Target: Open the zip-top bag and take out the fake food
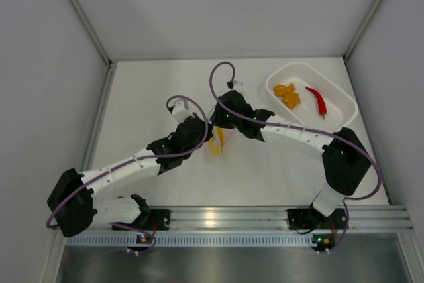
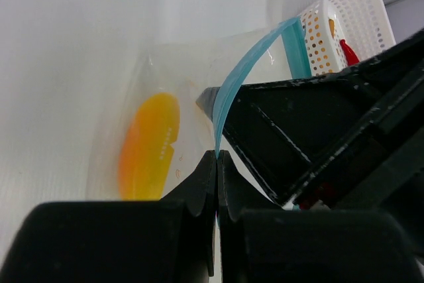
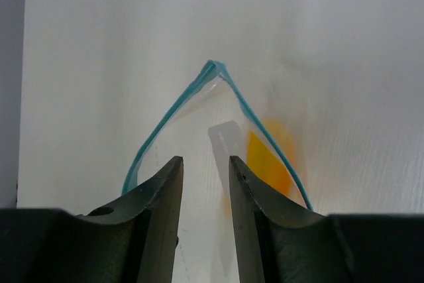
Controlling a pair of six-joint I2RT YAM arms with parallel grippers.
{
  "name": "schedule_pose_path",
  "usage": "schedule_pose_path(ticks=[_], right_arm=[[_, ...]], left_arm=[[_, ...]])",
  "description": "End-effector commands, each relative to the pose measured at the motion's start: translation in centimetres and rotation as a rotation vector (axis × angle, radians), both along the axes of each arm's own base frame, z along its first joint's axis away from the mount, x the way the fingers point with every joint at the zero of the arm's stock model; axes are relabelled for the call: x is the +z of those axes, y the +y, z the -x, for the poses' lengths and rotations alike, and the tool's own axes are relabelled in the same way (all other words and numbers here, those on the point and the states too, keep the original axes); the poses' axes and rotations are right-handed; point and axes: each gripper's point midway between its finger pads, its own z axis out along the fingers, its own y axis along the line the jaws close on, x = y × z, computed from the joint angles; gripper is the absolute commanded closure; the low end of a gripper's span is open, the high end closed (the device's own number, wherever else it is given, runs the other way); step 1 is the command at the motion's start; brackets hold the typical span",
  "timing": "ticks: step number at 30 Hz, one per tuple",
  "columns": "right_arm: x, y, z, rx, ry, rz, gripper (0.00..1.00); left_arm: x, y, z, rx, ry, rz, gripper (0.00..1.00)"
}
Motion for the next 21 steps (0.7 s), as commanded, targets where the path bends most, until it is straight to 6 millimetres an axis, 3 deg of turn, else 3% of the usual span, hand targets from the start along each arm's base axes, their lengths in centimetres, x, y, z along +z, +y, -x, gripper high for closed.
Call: schedule_pose_path(ticks=[1,9,21], right_arm=[[0.7,1.4,-0.2,0.008,-0.019,0.005,0.66],[-1.1,1.8,0.5,-0.007,-0.032,0.106,0.66],[-5.8,5.2,2.3,0.087,0.091,0.047,0.66]], left_arm=[[2.5,0.4,-0.2,0.044,-0.063,0.099,1.00],[2.5,2.2,0.1,0.090,-0.094,0.080,1.00],[2.7,2.9,0.1,0.120,-0.104,0.098,1.00]])
